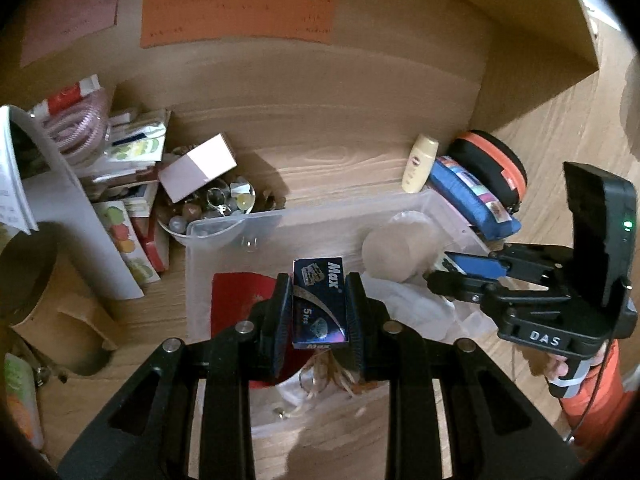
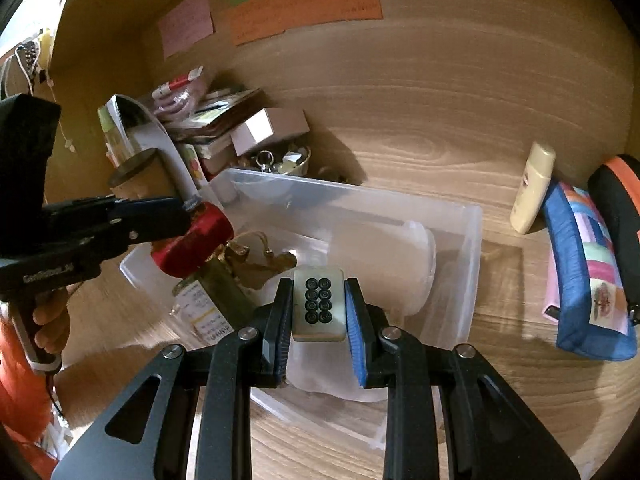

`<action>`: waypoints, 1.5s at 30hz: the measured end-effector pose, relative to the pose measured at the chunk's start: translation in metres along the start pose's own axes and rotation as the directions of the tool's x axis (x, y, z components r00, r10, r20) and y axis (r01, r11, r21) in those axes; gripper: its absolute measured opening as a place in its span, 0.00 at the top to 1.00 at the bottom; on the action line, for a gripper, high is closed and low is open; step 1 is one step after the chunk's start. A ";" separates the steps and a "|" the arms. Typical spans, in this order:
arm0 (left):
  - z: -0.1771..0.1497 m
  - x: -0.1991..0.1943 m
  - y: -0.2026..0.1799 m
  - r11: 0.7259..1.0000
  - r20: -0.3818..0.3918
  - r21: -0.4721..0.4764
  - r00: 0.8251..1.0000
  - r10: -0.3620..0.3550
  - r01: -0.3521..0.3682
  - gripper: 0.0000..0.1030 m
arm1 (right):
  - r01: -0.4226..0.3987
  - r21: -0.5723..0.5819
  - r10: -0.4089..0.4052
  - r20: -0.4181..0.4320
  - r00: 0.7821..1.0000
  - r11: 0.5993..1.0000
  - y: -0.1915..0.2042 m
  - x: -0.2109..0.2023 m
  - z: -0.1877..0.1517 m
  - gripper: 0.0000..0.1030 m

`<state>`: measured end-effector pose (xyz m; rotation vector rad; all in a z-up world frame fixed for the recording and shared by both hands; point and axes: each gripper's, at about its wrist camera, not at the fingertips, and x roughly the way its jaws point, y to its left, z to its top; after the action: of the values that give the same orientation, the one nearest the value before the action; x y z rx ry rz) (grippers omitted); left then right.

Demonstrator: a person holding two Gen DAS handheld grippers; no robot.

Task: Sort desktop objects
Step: 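Carry the card pack and domino tile over the clear box with both tools, then open both tools to drop the card pack and domino tile into the box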

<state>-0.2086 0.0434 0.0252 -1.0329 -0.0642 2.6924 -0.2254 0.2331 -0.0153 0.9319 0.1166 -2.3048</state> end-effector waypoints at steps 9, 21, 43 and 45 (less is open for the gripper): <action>0.000 0.026 -0.002 1.000 -0.039 -0.002 0.999 -0.020 0.020 0.75 | -0.008 -0.003 0.008 -0.004 1.000 1.000 -0.002 0.003 -0.002 0.78; -0.002 0.030 -0.001 0.999 -0.044 0.008 0.998 -0.032 0.033 0.75 | -0.005 -0.003 0.005 0.025 1.000 1.000 -0.003 0.000 0.000 0.78; 0.000 0.009 -0.011 0.998 0.022 0.043 0.999 0.036 -0.037 0.47 | 0.022 -0.004 -0.021 0.093 0.995 1.000 0.003 -0.017 -0.001 0.49; 0.001 0.005 -0.012 0.998 0.034 0.045 0.998 0.049 -0.050 0.43 | 0.029 -0.004 -0.028 0.102 0.994 1.000 0.003 -0.018 0.000 0.44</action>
<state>-0.2098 0.0564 0.0241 -0.9899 0.0175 2.7420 -0.2138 0.2406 -0.0030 0.8127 0.0929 -2.3722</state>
